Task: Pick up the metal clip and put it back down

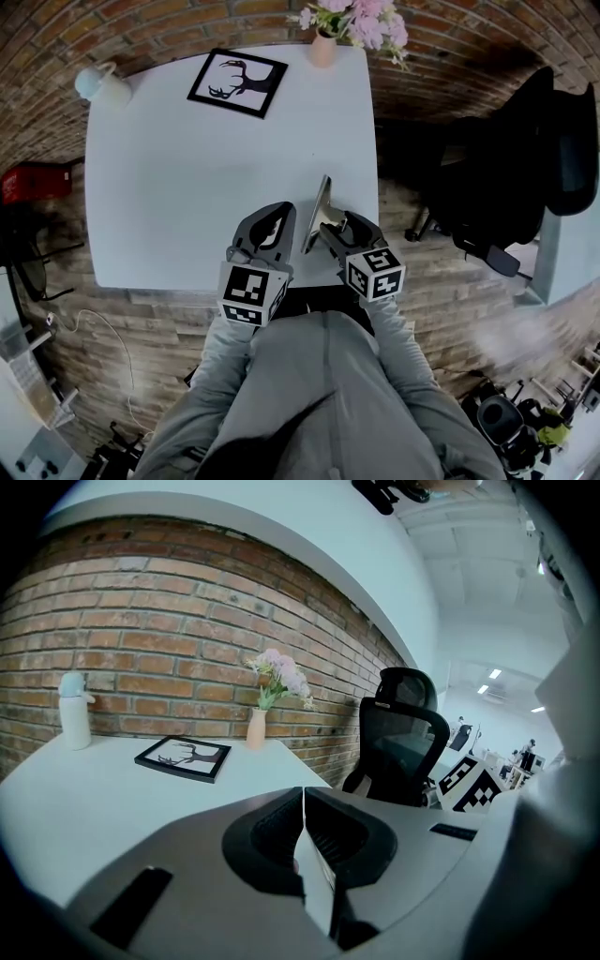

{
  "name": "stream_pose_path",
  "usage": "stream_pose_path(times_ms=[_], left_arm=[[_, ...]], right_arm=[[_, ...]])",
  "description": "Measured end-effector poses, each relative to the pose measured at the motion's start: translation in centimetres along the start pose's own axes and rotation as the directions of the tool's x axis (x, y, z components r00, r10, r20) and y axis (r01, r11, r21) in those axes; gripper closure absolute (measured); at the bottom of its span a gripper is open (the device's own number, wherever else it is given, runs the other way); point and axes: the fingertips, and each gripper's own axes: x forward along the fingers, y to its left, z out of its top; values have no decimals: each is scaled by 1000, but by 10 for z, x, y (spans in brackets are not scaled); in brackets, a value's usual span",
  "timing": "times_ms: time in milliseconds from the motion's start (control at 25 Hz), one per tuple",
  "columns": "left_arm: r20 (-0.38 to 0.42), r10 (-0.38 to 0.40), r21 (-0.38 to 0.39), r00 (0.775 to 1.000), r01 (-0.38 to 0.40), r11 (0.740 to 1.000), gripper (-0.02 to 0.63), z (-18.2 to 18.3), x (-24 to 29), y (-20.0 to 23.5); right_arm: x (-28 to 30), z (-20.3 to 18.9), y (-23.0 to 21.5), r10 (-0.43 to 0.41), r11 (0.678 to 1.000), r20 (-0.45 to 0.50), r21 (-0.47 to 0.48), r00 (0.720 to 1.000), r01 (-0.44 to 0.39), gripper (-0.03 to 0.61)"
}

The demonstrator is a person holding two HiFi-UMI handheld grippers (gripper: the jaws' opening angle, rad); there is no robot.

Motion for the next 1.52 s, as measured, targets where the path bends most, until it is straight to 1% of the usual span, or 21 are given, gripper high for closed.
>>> stream_pose_path(times_ms=[120, 240, 440, 640, 880, 960, 1160, 1520], left_arm=[[-2, 1, 0, 1000, -1, 1000, 583, -2, 0, 1], [1, 6, -1, 1000, -6, 1000, 584, -2, -1, 1], [5, 9, -5, 1000, -9, 1000, 584, -2, -3, -1], [9, 12, -6, 1000, -12, 1000, 584, -1, -4, -2], [18, 21, -4, 1000, -21, 1000, 584, 1, -5, -1], [20, 21, -5, 1000, -21, 1000, 584, 2, -4, -2], [23, 21, -4, 1000, -21, 1000, 584, 5, -3, -4], [39, 36, -7, 999, -36, 999, 584, 12, -2, -2]], right_arm=[[2, 1, 1, 4, 1000, -1, -2, 1000, -4, 354], [3, 1, 5, 16, 1000, -4, 9, 1000, -16, 401], [3, 2, 3, 1, 1000, -4, 15, 1000, -1, 417], [-1, 5, -3, -22, 997, 19, 71, 1000, 20, 455], [-7, 10, -9, -29, 991, 47, 130, 998, 23, 499], [-9, 15, -10, -29, 989, 69, 147, 997, 18, 530], [-10, 21, -12, -21, 991, 75, 137, 997, 10, 540], [-15, 34, -12, -8, 996, 95, 90, 995, -1, 543]])
